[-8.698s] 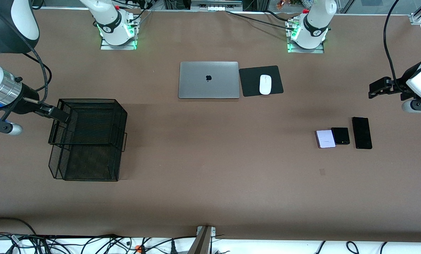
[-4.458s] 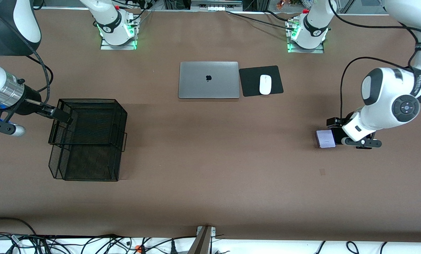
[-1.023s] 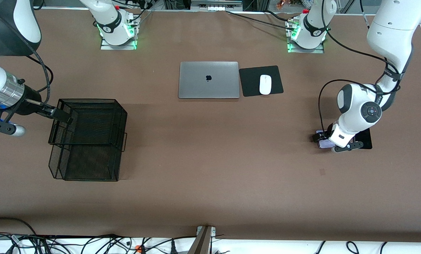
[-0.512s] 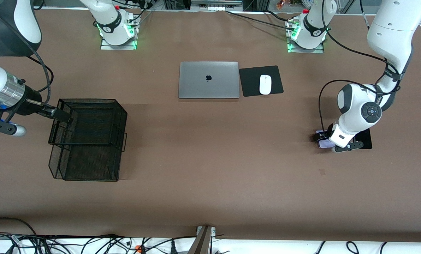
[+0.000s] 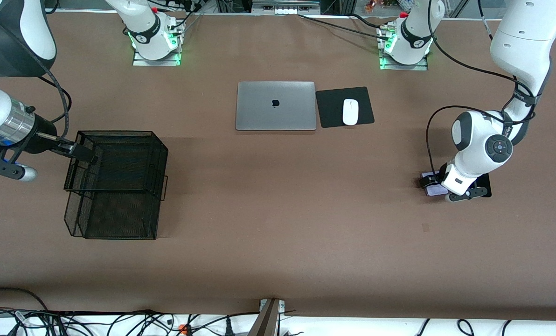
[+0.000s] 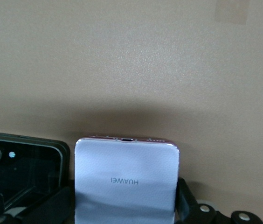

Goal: Place phones with both arms
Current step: 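Close the left gripper on the white phone and lift it, then carry the white phone beside the laptop and open the left gripper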

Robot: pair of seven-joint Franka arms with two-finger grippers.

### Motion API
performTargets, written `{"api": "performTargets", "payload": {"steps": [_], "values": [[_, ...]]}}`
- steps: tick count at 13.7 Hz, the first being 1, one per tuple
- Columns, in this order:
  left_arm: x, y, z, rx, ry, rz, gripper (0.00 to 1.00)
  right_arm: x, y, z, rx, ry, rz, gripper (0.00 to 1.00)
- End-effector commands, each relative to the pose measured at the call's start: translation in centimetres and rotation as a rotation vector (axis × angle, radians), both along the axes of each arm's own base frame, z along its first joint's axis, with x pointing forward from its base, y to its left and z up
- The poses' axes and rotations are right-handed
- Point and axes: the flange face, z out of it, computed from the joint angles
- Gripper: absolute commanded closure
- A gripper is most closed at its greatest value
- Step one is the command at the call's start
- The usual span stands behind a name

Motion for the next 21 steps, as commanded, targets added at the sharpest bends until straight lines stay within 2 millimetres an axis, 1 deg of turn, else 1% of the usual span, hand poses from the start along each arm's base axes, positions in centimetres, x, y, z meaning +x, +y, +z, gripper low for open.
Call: {"api": "performTargets", "payload": {"steps": [1,2,3,4,5,9,10,11,12,13,14,16,18,19,21], "values": [[0.3,-0.9,0.0,0.010,-0.008,0.013,0.00,-0.4,-0.1,0.1,-0.005,0.001,0.016,0.00],[0.8,-1.0,0.2,0.010,-0.017,0.028,0.00,-0.4,0.0,0.1,-0.005,0.003,0.018,0.00],[1.2,-1.7,0.0,0.006,-0.019,0.050,0.00,-0.4,-0.1,0.1,-0.005,0.004,0.017,0.00],[1.5,-2.9,-0.1,0.006,-0.021,0.063,0.00,-0.4,-0.1,0.1,-0.005,0.004,0.017,0.00],[1.5,-3.3,-0.3,0.005,-0.020,0.066,0.00,-0.4,0.0,0.1,-0.005,0.004,0.018,0.00],[1.5,-3.2,-0.4,0.006,-0.018,0.066,0.00,-0.4,0.0,0.1,-0.005,0.003,0.018,0.00],[1.4,-3.2,-0.6,0.005,-0.015,0.066,0.13,-0.4,-0.1,0.1,-0.005,0.004,0.017,0.00],[1.4,-3.1,-0.7,0.005,-0.013,0.065,0.34,-0.4,0.0,0.1,-0.005,0.003,0.018,0.00],[1.4,-3.0,-0.6,0.005,-0.015,0.063,0.63,-0.4,0.0,0.1,-0.005,0.004,0.018,0.00],[1.4,-2.9,-0.6,0.005,-0.013,0.073,0.86,-0.4,-0.1,0.1,-0.005,0.004,0.017,0.00],[1.4,-2.9,-0.5,0.006,-0.010,0.076,1.00,-0.4,0.0,0.1,-0.005,0.004,0.018,0.00],[1.6,-2.7,-0.1,0.005,-0.013,0.105,1.00,-0.4,-0.1,0.2,-0.005,0.001,0.016,0.00],[3.0,-3.0,1.6,0.016,0.038,0.106,1.00,-0.4,-0.1,0.1,-0.005,0.004,0.017,0.00],[4.1,-3.6,3.1,0.024,0.080,0.103,1.00,-0.4,-0.1,0.1,-0.005,0.004,0.017,0.00],[5.6,-6.1,6.0,0.036,0.141,0.083,1.00,-0.4,0.0,0.1,-0.005,0.004,0.018,0.00]]}}
